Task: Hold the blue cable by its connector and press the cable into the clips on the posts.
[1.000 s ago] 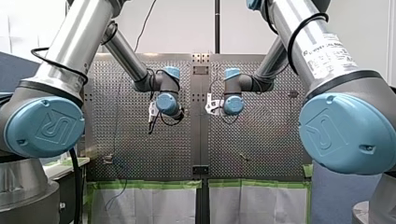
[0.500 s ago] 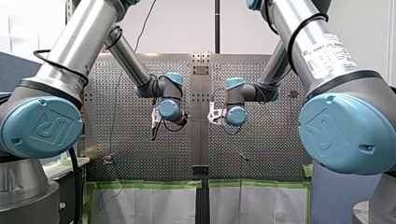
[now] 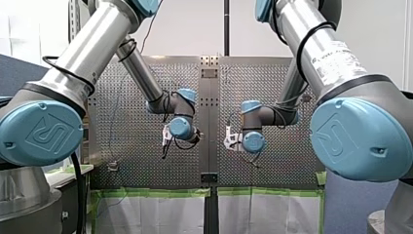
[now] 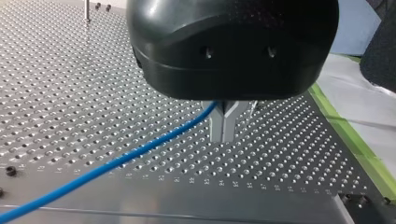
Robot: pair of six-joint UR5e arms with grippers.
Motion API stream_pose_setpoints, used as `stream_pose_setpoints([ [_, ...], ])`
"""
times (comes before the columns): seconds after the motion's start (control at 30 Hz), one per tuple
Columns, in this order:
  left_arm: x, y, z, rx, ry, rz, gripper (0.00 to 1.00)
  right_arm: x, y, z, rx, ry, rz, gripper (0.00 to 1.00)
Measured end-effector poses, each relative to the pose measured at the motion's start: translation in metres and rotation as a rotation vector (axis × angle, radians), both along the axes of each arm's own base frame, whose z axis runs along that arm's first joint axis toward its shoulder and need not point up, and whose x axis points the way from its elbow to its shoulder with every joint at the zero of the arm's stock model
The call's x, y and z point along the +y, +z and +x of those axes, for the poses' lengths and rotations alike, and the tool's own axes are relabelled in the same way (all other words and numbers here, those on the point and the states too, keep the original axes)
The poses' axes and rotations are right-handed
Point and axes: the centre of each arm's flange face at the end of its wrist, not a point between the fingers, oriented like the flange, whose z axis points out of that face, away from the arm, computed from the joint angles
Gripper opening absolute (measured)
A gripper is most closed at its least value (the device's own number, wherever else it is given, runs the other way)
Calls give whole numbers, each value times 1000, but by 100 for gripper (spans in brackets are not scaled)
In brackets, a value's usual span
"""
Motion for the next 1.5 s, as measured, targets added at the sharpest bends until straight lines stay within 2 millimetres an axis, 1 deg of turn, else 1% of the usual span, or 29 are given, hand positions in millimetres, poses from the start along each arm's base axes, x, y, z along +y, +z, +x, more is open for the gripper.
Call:
stream_pose_setpoints([
  [0.2,-2,-8,-1,7,-4,2,0,24,-49,-18,42,-11,70,0],
  [0.3,-3,-15,-2,13,-5,6,0,35,-71,-32,66,-31,107,0],
  [0.43,-6,-20,-3,8,-10,1,0,52,-102,-56,111,-74,166,0],
  [0.53,-7,-26,-3,8,-14,0,0,61,-121,-71,134,-97,199,0],
  [0.6,-8,-35,-3,13,-16,5,0,63,-129,-77,141,-108,209,0],
  [0.7,-13,-46,-2,15,-24,8,0,61,-133,-84,141,-123,212,0],
  [0.8,-21,-56,-3,17,-39,10,0,54,-134,-90,131,-140,202,0],
  [0.93,-30,-72,-6,27,-53,16,0,40,-133,-100,112,-154,181,0],
  [1.07,-36,-82,-9,30,-60,19,0,25,-132,-110,87,-157,158,0],
  [1.23,-49,-97,-10,31,-75,23,0,5,-129,-124,64,-156,118,0],
  [1.33,-52,-110,-11,43,-81,31,0,-6,-128,-133,67,-152,91,0],
  [1.43,-57,-121,-13,49,-84,34,0,-14,-126,-137,78,-136,63,0],
  [1.5,-65,-127,-16,50,-85,31,0,-17,-125,-139,87,-124,52,0],
])
